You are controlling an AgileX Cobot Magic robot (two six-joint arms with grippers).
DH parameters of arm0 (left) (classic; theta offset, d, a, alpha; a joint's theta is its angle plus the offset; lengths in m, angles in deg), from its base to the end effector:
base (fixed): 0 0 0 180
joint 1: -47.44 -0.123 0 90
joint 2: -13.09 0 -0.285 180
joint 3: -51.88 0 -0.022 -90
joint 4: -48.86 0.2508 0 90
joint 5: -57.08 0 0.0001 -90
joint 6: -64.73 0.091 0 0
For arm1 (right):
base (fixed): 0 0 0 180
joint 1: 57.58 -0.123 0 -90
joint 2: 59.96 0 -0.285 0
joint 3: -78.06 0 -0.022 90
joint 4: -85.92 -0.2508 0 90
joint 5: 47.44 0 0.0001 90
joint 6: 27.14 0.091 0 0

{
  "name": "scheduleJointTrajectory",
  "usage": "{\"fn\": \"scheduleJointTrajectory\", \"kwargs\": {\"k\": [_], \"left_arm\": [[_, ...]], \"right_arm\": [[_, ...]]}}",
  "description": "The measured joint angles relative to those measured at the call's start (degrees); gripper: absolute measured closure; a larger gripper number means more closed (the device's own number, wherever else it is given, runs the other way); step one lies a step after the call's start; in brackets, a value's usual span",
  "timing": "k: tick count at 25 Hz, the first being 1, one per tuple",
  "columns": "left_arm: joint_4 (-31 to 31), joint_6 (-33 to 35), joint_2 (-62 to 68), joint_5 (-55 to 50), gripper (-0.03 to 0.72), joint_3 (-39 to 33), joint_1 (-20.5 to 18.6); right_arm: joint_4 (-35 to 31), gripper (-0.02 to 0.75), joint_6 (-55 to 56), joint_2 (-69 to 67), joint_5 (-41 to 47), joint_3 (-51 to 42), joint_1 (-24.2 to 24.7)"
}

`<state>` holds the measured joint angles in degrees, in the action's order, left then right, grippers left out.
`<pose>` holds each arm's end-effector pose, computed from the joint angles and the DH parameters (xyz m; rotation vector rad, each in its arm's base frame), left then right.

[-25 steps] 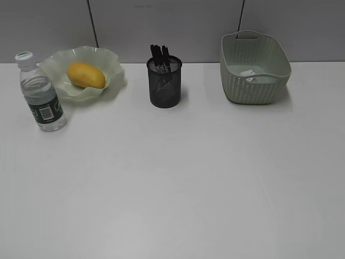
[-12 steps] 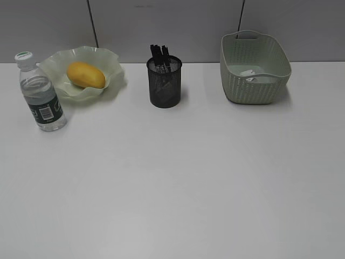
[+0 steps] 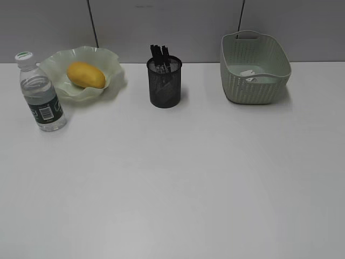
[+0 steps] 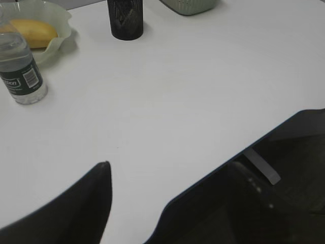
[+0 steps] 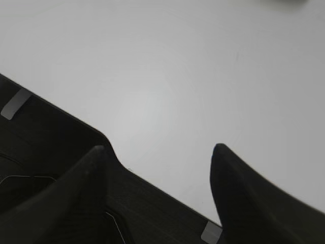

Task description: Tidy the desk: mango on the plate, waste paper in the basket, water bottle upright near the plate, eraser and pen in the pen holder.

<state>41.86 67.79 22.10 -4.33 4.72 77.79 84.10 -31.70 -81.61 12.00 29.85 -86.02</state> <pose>-0.0093 -0.0058 0.2838 0.6030 1.9857 -0.4407 0.0281 0.0181 0.2775 -0.6411 2.1771 0.2613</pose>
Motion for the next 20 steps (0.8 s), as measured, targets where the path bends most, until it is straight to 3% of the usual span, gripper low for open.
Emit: {"fn": "scheduleJointTrajectory", "kwargs": {"k": [20], "left_arm": [[0.00, 0.00, 0.00, 0.21, 0.170, 0.00, -1.28]], "right_arm": [[0.00, 0.235, 0.00, 0.00, 0.00, 0.00, 0.00]]}}
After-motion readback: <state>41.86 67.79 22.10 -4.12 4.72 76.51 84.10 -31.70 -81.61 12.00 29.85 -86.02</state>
